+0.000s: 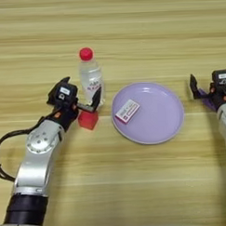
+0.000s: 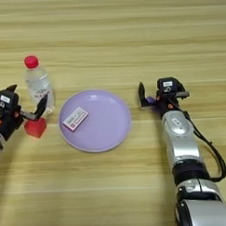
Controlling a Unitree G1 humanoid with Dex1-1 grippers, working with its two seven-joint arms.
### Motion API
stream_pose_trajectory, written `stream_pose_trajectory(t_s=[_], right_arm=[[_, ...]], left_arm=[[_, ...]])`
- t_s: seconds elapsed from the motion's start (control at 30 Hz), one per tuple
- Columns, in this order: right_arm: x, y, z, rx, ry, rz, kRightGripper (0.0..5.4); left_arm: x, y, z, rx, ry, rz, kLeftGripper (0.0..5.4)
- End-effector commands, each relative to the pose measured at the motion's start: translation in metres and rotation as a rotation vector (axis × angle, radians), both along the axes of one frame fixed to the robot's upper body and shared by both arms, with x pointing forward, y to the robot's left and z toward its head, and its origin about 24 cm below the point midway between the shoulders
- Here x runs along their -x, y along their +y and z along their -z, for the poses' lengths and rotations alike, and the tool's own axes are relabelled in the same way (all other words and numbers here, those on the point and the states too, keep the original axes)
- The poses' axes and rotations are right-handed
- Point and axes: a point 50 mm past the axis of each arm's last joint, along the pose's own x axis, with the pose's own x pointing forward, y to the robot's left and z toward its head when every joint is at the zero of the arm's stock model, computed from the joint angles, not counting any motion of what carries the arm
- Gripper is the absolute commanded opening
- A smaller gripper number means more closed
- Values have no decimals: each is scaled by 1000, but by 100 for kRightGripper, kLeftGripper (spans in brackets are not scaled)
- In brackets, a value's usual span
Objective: Move the objects on the table
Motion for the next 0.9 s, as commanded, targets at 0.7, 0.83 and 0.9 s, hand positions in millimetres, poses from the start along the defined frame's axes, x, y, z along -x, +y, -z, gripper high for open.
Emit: stream_pose_trajectory(t_s=[0.7, 0.83, 0.9], right_arm=[[-4, 5, -3, -1, -13, -7, 540], [-4, 5, -3, -2, -13, -7, 540], [-4, 6, -3, -2, -14, -7, 540]], left_arm=[[-38, -13, 7, -1, 25, 39, 537], [-44, -15, 9, 7, 35, 39, 537], [-47, -14, 12, 9, 43, 31, 537]])
